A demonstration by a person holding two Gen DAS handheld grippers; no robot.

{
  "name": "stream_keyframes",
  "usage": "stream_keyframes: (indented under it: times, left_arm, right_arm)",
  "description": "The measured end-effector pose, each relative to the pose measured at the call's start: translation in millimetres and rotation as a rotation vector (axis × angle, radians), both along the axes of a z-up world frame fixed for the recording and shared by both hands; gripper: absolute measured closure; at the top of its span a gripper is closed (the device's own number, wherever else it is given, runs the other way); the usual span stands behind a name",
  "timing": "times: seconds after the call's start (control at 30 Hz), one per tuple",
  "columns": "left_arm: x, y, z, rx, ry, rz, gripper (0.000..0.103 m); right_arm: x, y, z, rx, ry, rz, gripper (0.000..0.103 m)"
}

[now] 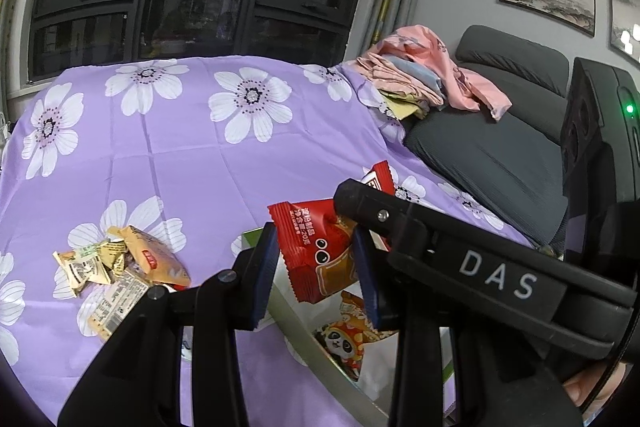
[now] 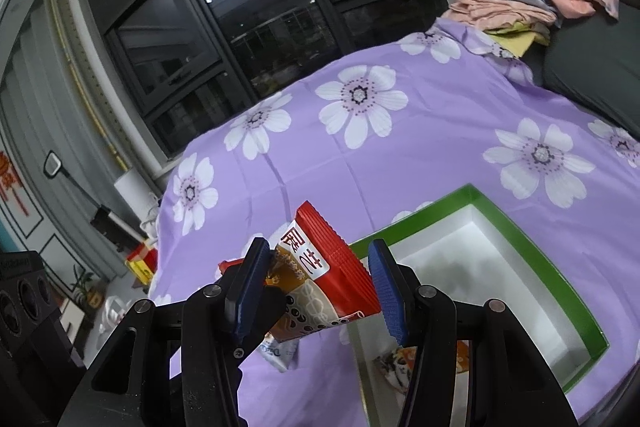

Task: Organize snacks
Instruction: 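Carry both held bags toward the green-rimmed white box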

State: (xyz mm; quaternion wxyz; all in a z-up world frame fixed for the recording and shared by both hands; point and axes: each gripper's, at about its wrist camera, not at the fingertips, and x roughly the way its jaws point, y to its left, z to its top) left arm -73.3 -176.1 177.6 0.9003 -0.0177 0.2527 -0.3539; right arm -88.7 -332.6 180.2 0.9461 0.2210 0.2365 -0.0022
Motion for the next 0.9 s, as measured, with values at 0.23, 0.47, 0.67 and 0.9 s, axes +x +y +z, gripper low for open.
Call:
stream_keyframes:
  times: [0.23, 0.47, 0.67, 0.9]
  left_arm:
    - [1.3, -15.6, -2.6, 0.006, 0.029, -0.039, 0.067]
    - [1.6, -24.4, -3.1, 0.016, 0.030, -0.056, 0.067]
    - [5.0, -34.1, -6.1, 0.032, 0.048, -0.077, 0.067]
    - [9.9, -43.8, -11.5, 0.042, 0.071, -0.094, 0.067]
  right_arm:
    - [-3.4, -15.8, -2.6, 0.010, 0.018, -0.040, 0.049]
    - [-5.2, -26.9, -5.8, 0.027, 0.029, -0.057, 0.049]
    - [-6.1, -36.1, -9.9, 0.042, 0.045, -0.077, 0.049]
    - [-5.0, -45.2, -15.7, 0.055, 0.069, -0.095, 0.049]
